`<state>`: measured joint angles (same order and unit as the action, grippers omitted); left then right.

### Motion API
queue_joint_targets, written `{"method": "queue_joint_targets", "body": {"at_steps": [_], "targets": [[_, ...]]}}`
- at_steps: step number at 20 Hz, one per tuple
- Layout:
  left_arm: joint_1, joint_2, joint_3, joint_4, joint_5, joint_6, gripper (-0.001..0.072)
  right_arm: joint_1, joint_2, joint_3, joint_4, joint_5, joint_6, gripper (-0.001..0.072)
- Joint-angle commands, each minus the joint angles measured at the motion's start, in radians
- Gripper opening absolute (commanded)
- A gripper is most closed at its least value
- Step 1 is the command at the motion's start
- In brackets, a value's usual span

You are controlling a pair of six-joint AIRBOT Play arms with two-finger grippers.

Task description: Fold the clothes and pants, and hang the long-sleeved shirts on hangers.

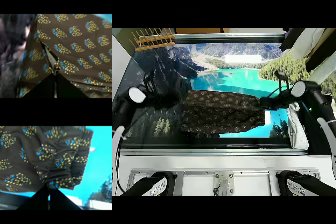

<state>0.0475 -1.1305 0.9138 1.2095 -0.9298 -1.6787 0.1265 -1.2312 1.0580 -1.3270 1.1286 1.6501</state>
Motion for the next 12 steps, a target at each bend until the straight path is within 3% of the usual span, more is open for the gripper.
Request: {"method": "queue_joint_targets", "body": {"at_steps": [1,6,12], "targets": [[0.000,0.096,-0.257,0.000,0.091,0.008,0.0004,0.055,0.038,-0.200,0.002,-0.087,0.015,0.0006],[0.000,0.107,-0.425,-0.010,0.220,0.007,0.0004,0.083,0.037,-0.349,0.011,-0.280,0.027,0.0007],[0.000,0.107,-0.455,-0.033,0.220,0.007,0.0004,0.083,0.016,-0.359,0.023,-0.287,0.026,0.0010]]}}
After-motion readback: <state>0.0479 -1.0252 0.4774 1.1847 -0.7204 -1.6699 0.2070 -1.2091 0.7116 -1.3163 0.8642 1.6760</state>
